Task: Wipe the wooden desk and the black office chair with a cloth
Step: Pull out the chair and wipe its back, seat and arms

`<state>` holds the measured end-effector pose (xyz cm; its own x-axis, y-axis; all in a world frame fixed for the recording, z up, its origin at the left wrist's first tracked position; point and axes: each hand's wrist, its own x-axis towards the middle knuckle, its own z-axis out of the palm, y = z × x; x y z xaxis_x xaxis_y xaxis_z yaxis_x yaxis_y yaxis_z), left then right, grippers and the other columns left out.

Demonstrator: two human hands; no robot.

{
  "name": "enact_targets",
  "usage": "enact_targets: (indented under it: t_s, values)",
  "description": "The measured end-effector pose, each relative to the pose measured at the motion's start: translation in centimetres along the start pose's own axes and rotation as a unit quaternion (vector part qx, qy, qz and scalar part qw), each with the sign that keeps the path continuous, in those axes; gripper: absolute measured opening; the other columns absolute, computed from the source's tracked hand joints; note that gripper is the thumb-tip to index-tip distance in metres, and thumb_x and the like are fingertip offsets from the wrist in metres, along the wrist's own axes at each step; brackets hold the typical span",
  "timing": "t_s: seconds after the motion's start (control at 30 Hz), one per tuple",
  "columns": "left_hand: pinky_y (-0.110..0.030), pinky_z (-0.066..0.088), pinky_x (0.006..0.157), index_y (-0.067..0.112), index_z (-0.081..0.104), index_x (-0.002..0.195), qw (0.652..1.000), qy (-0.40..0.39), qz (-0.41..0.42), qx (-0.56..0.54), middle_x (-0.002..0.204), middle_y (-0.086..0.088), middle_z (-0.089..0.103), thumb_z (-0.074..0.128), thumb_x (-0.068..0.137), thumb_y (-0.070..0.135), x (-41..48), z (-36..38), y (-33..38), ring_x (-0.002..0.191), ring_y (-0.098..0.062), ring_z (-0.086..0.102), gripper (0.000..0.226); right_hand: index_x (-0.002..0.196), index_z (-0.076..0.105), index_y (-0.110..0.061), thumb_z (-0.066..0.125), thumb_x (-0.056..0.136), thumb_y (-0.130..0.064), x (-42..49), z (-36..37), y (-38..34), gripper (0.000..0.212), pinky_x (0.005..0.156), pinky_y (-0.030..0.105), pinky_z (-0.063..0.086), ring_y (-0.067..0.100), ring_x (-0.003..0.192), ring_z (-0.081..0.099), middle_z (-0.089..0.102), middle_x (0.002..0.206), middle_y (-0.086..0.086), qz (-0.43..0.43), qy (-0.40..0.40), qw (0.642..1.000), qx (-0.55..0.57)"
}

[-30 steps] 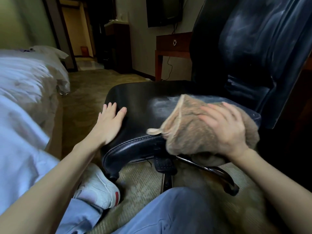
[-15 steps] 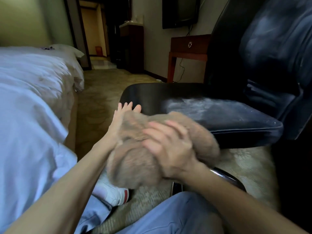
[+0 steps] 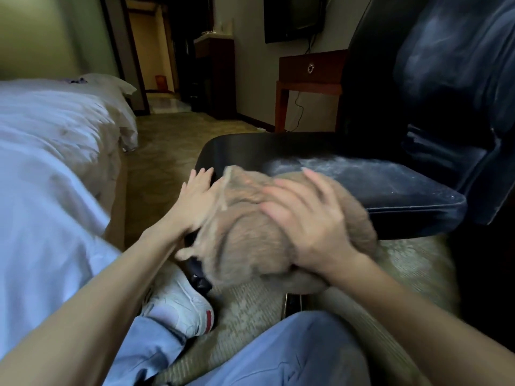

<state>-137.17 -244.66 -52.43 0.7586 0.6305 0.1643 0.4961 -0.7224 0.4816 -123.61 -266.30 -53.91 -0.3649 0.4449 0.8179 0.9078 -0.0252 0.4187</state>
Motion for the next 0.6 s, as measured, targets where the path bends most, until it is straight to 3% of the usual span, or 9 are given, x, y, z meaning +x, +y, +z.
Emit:
enact_targets:
  t_s: [0.1, 0.2, 0.27, 0.3, 0.37, 0.43, 0.53, 0.6]
  values:
    - [-0.041, -0.003, 0.126, 0.014, 0.017, 0.165, 0.995, 0.038, -0.047, -0.082, 0.173, -0.006, 0.007, 0.031, 0.111, 0.042, -0.1, 0.2, 1.0, 0.159, -0.021, -0.006, 0.062, 0.125, 0.059, -0.011, 0.053, 0.091, -0.016, -3.5, -1.5, 4.0, 0.036, 0.113, 0.061, 0.037, 0.031, 0.125, 0.064, 0.066, 0.135, 0.014, -0.004, 0.009, 1.000, -0.019]
    - [-0.042, -0.004, 0.126, 0.016, 0.014, 0.165, 0.995, 0.047, -0.037, -0.082, 0.173, -0.006, 0.006, 0.028, 0.111, 0.046, -0.7, 0.4, 1.0, 0.159, -0.020, -0.006, 0.064, 0.127, 0.057, -0.010, 0.048, 0.094, -0.013, -6.2, -4.0, 8.0, 0.034, 0.118, 0.058, 0.031, 0.028, 0.129, 0.058, 0.062, 0.137, 0.013, 0.036, -0.033, 0.997, -0.059]
    - [-0.044, -0.005, 0.126, 0.019, 0.010, 0.166, 0.998, 0.031, -0.031, -0.051, 0.173, -0.005, 0.003, 0.023, 0.111, 0.048, -0.8, 0.6, 0.5, 0.159, -0.020, -0.008, 0.064, 0.124, 0.061, -0.008, 0.043, 0.100, -0.027, -8.9, -5.2, 10.5, 0.035, 0.123, 0.052, 0.020, 0.028, 0.131, 0.053, 0.063, 0.136, 0.015, 0.089, -0.085, 0.989, -0.086]
    - [-0.045, -0.005, 0.126, 0.020, 0.009, 0.166, 0.998, 0.027, -0.032, -0.043, 0.174, -0.005, 0.001, 0.022, 0.110, 0.050, -0.8, 0.8, 0.5, 0.159, -0.020, -0.009, 0.064, 0.121, 0.064, -0.005, 0.045, 0.098, -0.040, -10.2, -6.0, 11.9, 0.046, 0.124, 0.052, 0.016, 0.029, 0.131, 0.053, 0.064, 0.135, 0.017, 0.133, -0.120, 0.979, -0.096]
    - [-0.045, -0.005, 0.127, 0.021, 0.008, 0.166, 0.998, 0.033, -0.032, -0.045, 0.174, -0.005, 0.001, 0.022, 0.109, 0.052, -0.9, 1.0, 0.5, 0.159, -0.019, -0.009, 0.066, 0.117, 0.067, 0.000, 0.051, 0.085, -0.052, -12.0, -7.3, 13.7, 0.064, 0.122, 0.063, 0.017, 0.037, 0.130, 0.055, 0.063, 0.135, 0.021, 0.199, -0.177, 0.958, -0.106]
    - [-0.044, -0.005, 0.126, 0.022, 0.010, 0.166, 0.997, 0.045, -0.025, -0.058, 0.174, -0.004, 0.002, 0.023, 0.109, 0.054, -0.9, 1.4, 0.7, 0.159, -0.019, -0.008, 0.067, 0.118, 0.065, 0.004, 0.053, 0.078, -0.049, -12.5, -7.7, 14.1, 0.068, 0.118, 0.069, 0.020, 0.043, 0.129, 0.055, 0.063, 0.132, 0.024, 0.242, -0.186, 0.948, -0.094]
    - [-0.044, -0.006, 0.126, 0.022, 0.013, 0.166, 0.995, 0.057, -0.029, -0.071, 0.174, -0.004, 0.003, 0.024, 0.109, 0.054, -0.9, 1.4, 0.4, 0.159, -0.018, -0.008, 0.067, 0.120, 0.062, -0.006, 0.053, 0.075, -0.045, -10.6, -6.4, 11.0, 0.061, 0.125, 0.049, 0.012, 0.036, 0.128, 0.052, 0.067, 0.125, 0.022, 0.237, -0.130, 0.959, -0.083]
    - [-0.045, -0.004, 0.127, 0.020, 0.018, 0.165, 0.994, 0.081, -0.040, -0.060, 0.173, -0.006, 0.006, 0.025, 0.109, 0.052, -0.9, 1.4, 0.0, 0.160, -0.020, -0.006, 0.065, 0.124, 0.055, -0.016, 0.049, 0.083, -0.039, -7.9, -4.9, 7.7, 0.047, 0.124, 0.037, 0.008, 0.028, 0.132, 0.047, 0.068, 0.126, 0.019, 0.184, -0.097, 0.976, -0.060]
